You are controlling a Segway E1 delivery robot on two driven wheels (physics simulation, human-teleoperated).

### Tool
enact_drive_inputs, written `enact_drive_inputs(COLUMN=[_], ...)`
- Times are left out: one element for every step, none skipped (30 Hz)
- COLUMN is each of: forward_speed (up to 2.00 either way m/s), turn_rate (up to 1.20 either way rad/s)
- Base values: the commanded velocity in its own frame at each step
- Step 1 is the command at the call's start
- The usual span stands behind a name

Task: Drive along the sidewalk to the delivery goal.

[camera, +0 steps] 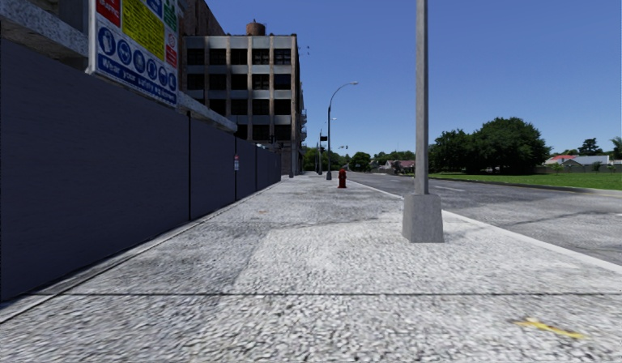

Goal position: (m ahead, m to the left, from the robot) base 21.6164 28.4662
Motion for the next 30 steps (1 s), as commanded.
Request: enact_drive_inputs(forward_speed=[2.0,2.0,2.0,2.0,2.0,2.0,2.0,2.0,2.0,2.0,2.0,2.0,2.0,2.0,2.0,2.0,2.0,2.0,2.0,2.0,2.0,2.0,2.0,2.0,2.0,2.0,2.0,2.0,2.0,2.0], turn_rate=[0.09,0.09,0.09,0.08,0.08,0.08,0.08,0.08,0.08,0.07,0.07,0.05,0.05,0.04,0.04,0.04,0.0,0.0,0.0,0.0,0.0,0.0,0.0,0.0,0.0,0.0,0.0,0.0,0.0,0.0])
